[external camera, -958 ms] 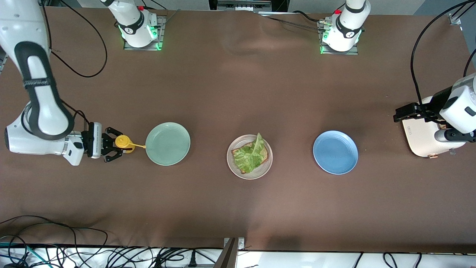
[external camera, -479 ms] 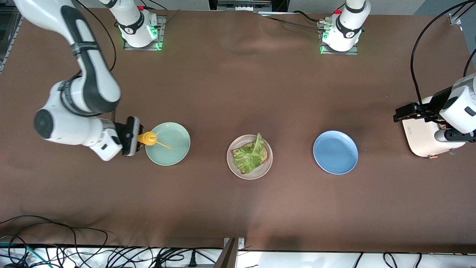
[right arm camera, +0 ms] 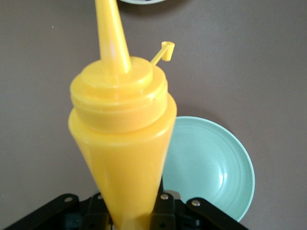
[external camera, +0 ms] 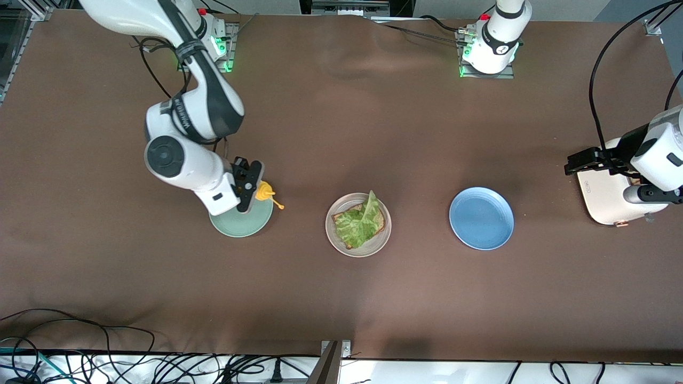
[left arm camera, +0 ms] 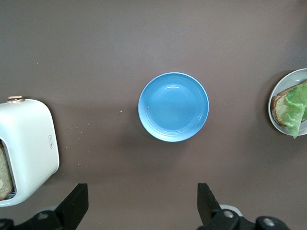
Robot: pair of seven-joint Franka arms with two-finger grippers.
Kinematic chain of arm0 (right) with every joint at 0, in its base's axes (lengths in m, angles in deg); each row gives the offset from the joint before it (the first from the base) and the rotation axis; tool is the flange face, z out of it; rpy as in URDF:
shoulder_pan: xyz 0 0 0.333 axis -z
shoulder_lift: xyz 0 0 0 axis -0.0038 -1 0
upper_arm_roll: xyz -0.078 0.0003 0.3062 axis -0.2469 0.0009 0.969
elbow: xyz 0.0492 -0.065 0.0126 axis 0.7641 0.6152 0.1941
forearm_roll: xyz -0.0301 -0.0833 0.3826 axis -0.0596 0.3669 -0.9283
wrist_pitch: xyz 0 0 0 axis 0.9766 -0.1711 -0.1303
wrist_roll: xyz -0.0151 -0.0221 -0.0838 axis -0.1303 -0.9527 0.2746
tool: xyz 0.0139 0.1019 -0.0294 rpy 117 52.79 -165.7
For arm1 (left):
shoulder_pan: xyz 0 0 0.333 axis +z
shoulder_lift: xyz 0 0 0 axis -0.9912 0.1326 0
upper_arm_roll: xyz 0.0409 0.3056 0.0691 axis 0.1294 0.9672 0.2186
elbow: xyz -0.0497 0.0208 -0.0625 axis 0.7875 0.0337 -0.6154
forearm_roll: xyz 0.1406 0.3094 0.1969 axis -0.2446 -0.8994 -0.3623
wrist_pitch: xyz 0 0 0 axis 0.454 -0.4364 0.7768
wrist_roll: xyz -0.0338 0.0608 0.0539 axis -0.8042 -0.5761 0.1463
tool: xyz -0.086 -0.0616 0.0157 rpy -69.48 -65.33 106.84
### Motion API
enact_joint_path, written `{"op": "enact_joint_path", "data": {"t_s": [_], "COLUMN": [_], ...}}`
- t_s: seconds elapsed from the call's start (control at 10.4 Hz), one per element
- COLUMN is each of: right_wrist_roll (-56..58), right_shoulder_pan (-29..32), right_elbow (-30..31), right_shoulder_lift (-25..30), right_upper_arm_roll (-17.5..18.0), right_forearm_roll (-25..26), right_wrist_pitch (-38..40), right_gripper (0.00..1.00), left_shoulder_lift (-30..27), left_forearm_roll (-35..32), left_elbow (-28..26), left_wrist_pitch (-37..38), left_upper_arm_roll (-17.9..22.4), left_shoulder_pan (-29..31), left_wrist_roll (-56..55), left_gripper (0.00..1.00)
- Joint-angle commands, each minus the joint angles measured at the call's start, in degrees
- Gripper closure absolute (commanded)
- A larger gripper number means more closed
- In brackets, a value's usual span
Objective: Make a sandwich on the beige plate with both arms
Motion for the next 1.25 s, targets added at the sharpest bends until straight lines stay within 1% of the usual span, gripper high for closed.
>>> {"op": "enact_joint_path", "data": {"t_s": [0.0, 0.1, 0.29, 0.38, 0.57, 0.67, 0.77, 0.86, 1.05, 1.15], "right_wrist_roll": [-10.6, -13.8, -23.1, -25.8, -30.4, -31.2, -31.3, -31.2, -31.2, -31.1], "right_shoulder_pan": [-9.1, -12.6, -17.9, -21.4, -30.8, -32.6, -33.4, -33.9, -36.2, -36.6], "right_elbow": [-1.6, -1.7, -2.2, -4.4, -14.6, -18.4, -19.7, -20.7, -25.1, -27.1], "right_shoulder_lift": [-0.9, -1.1, -2.3, -4.1, -10.5, -13.0, -13.9, -15.0, -19.7, -21.4], "right_upper_arm_roll": [-3.6, -4.6, -4.8, -6.1, -11.0, -12.0, -12.0, -12.0, -12.0, -12.1], "right_forearm_roll": [6.3, 7.8, 14.4, 17.1, 22.2, 23.5, 25.0, 27.8, 33.7, 34.9], "right_wrist_pitch": [0.7, 0.9, 2.0, 5.1, 15.4, 18.8, 20.5, 21.8, 24.5, 24.7], "right_gripper": [1.0, 1.0, 1.0, 1.0, 1.0, 1.0, 1.0, 1.0, 1.0, 1.0], "left_shoulder_lift": [-0.4, -0.4, -0.4, -0.4, -0.4, -0.4, -0.4, -0.4, -0.4, -0.4], "left_forearm_roll": [-0.9, -0.9, -0.9, -0.9, -0.9, -0.9, -0.9, -0.9, -0.9, -0.9], "left_elbow": [0.6, 0.6, 0.6, 0.6, 0.6, 0.6, 0.6, 0.5, 0.6, 0.6], "left_wrist_pitch": [0.9, 0.9, 0.9, 0.9, 0.9, 0.9, 0.9, 0.9, 0.9, 0.9], "left_upper_arm_roll": [-0.1, -0.1, -0.1, -0.1, 0.0, 0.0, 0.0, 0.0, 0.2, 0.2], "left_shoulder_pan": [-0.1, 0.0, -0.1, -0.1, 0.0, 0.0, 0.0, 0.0, 0.0, 0.0], "left_wrist_roll": [1.2, 1.2, 1.2, 1.2, 1.2, 1.2, 1.2, 1.2, 1.2, 1.2], "left_gripper": [0.0, 0.0, 0.0, 0.0, 0.0, 0.0, 0.0, 0.0, 0.0, 0.0]}}
